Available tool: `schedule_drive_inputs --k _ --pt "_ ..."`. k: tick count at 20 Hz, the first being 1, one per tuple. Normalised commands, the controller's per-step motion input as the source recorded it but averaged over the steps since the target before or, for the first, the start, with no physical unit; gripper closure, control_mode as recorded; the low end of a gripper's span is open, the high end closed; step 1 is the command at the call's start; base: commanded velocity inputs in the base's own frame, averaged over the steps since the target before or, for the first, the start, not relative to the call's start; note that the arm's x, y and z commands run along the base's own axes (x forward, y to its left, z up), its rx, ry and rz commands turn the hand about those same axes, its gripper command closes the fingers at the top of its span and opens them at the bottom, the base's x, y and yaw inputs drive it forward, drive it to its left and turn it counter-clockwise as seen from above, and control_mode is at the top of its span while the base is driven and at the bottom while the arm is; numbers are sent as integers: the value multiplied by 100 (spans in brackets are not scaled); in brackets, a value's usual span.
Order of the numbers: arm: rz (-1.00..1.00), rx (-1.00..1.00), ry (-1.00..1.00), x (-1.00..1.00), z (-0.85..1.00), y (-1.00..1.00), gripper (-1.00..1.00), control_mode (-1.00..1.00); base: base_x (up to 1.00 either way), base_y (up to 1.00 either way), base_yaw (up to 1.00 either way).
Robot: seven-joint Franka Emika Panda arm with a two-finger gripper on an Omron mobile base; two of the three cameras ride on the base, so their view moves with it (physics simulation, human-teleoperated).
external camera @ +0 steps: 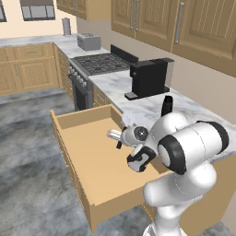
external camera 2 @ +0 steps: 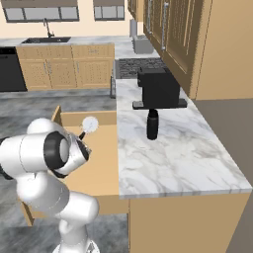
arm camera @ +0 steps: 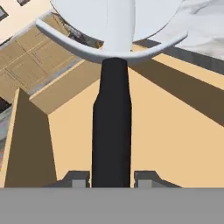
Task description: Pick the pizza cutter from the drawer and place it on the counter.
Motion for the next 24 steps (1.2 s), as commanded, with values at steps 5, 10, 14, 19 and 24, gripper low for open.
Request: schedule_drive_inputs --k 5,10,14,19,24 --pt "-10 -1 16 -29 100 -58 100 -100 0 0 0" --pt "-8 -6 22 -3 100 -36 100 -100 0 0 0" --pt "-7 -2 23 -1 100 -47 100 -100 0 0 0" --pt "-15 1 19 -27 81 -94 100 -100 0 0 0" --pt "-26 8 14 -41 -20 -100 100 -100 0 0 0"
